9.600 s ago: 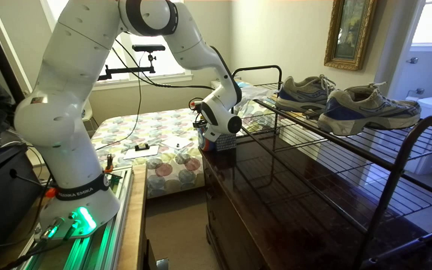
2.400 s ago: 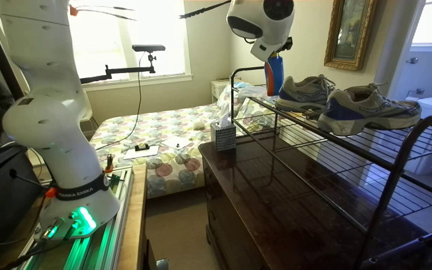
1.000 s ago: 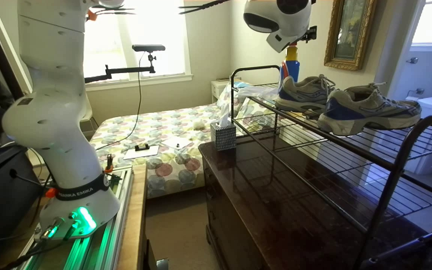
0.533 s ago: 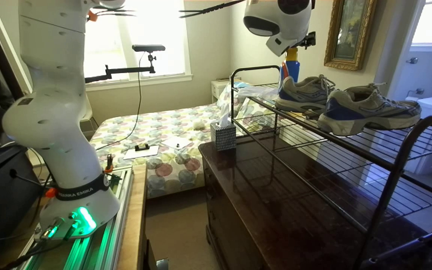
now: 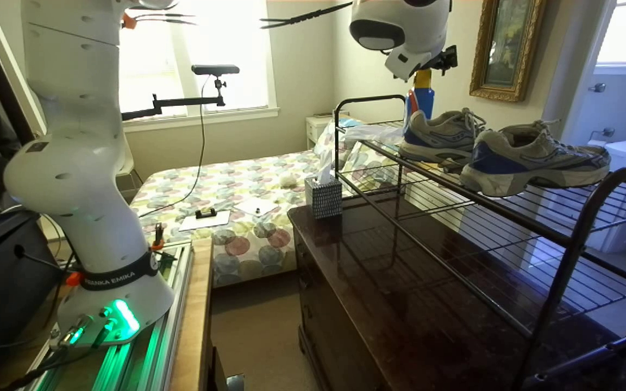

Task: Put the blue bottle on the top rack

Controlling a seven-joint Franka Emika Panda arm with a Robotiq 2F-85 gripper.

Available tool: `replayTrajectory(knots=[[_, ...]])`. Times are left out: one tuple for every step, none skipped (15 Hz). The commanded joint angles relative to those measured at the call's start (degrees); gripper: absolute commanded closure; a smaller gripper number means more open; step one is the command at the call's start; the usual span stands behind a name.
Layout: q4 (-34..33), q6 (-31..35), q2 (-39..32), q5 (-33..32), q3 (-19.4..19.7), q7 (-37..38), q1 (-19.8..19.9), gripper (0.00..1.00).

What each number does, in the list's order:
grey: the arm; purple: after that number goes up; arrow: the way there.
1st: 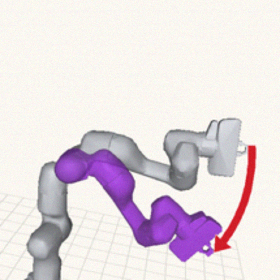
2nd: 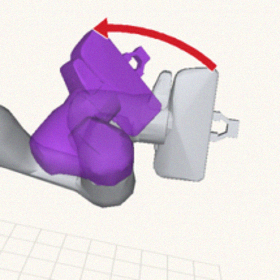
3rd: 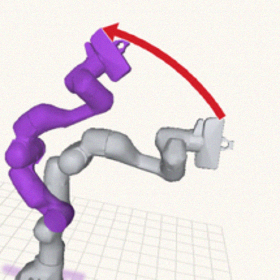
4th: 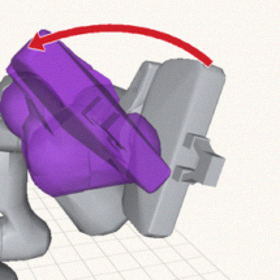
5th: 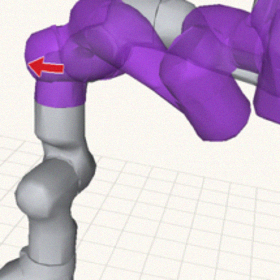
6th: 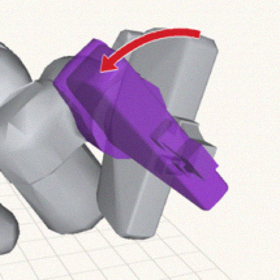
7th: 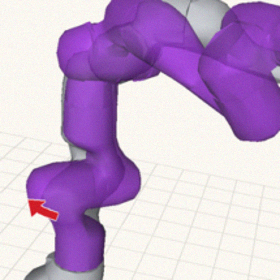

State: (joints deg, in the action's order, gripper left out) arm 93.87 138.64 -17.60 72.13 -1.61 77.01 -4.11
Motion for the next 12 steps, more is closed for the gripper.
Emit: replayTrajectory(knots=[[6.5, 7.2, 6.9, -7.7, 1.5, 1.1, -1.3, 0.0], [8.4, 9.3, 8.7, -10.5, 1.9, 1.9, -1.4, 0.0], [10.0, 10.8, 10.3, -12.9, 2.0, 2.6, -1.3, 0.0], [11.8, 11.9, 12.2, -15.6, 2.2, 3.6, -1.1, 0.0], [13.4, 13.1, 13.9, -17.7, 2.1, 3.6, -0.9, 0.0], [14.3, 11.3, 15.7, -18.7, 1.8, 2.4, -0.1, 0.0], [14.9, 11.4, 16.9, -19.5, 1.6, 2.1, 0.2, 0.0], [15.6, 11.9, 17.9, -20.1, 1.4, 2.0, 0.4, 0.0], [11.3, 10.6, 13.8, -17.6, 1.1, 1.4, 0.9, 0.0], [12.2, 10.6, 15.2, -18.0, 1.0, 1.4, 1.0, 0.0], [12.9, 10.6, 16.1, -18.3, 1.0, 1.4, 1.0, 0.0], [13.5, 10.6, 16.7, -18.5, 1.0, 1.4, 1.0, 0.0]])
